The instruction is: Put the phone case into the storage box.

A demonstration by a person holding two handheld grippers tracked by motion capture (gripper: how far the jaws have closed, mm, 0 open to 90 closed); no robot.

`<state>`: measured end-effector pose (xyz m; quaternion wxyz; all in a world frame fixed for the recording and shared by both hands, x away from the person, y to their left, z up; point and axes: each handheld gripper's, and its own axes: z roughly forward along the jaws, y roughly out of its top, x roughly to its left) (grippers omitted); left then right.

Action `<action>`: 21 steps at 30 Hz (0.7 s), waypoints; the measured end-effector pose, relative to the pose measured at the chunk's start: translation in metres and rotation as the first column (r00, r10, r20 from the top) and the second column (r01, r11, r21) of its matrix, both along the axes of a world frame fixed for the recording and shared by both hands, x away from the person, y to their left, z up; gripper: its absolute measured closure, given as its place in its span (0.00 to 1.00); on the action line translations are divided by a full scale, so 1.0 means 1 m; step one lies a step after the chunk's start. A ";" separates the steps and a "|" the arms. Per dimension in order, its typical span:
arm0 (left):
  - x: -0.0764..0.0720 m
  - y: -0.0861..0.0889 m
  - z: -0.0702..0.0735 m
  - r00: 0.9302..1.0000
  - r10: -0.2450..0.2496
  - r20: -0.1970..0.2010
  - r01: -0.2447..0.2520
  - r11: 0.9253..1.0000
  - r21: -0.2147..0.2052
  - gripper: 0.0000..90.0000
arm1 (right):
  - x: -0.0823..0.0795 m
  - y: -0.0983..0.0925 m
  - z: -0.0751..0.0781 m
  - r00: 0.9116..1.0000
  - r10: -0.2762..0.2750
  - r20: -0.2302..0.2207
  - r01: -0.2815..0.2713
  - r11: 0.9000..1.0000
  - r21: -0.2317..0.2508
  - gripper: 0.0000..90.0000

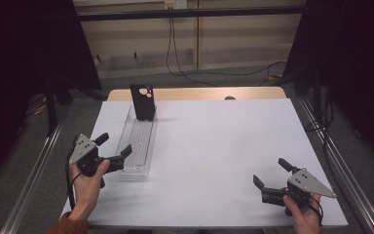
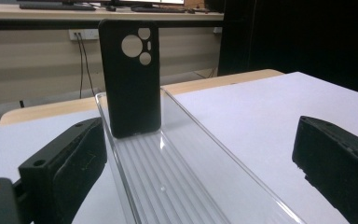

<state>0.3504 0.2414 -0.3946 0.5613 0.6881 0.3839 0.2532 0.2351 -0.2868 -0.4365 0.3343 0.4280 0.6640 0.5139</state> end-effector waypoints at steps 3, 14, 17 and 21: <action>-0.006 0.003 -0.003 1.000 0.014 0.008 -0.014 1.000 0.018 0.03 | 0.000 -0.001 0.000 1.000 -0.002 -0.004 0.002 1.000 0.003 0.00; -0.031 0.011 -0.015 1.000 -0.001 0.031 0.001 1.000 -0.004 0.03 | -0.001 -0.002 0.000 1.000 -0.011 0.000 0.011 1.000 0.002 0.00; -0.037 0.011 -0.016 0.999 -0.001 0.041 0.001 1.000 0.006 0.03 | -0.001 -0.002 0.000 1.000 -0.009 0.000 0.009 1.000 0.000 0.00; -0.042 0.012 -0.019 0.999 0.005 0.047 -0.005 1.000 0.000 0.03 | -0.002 -0.002 0.000 1.000 -0.012 -0.003 0.012 1.000 0.001 0.00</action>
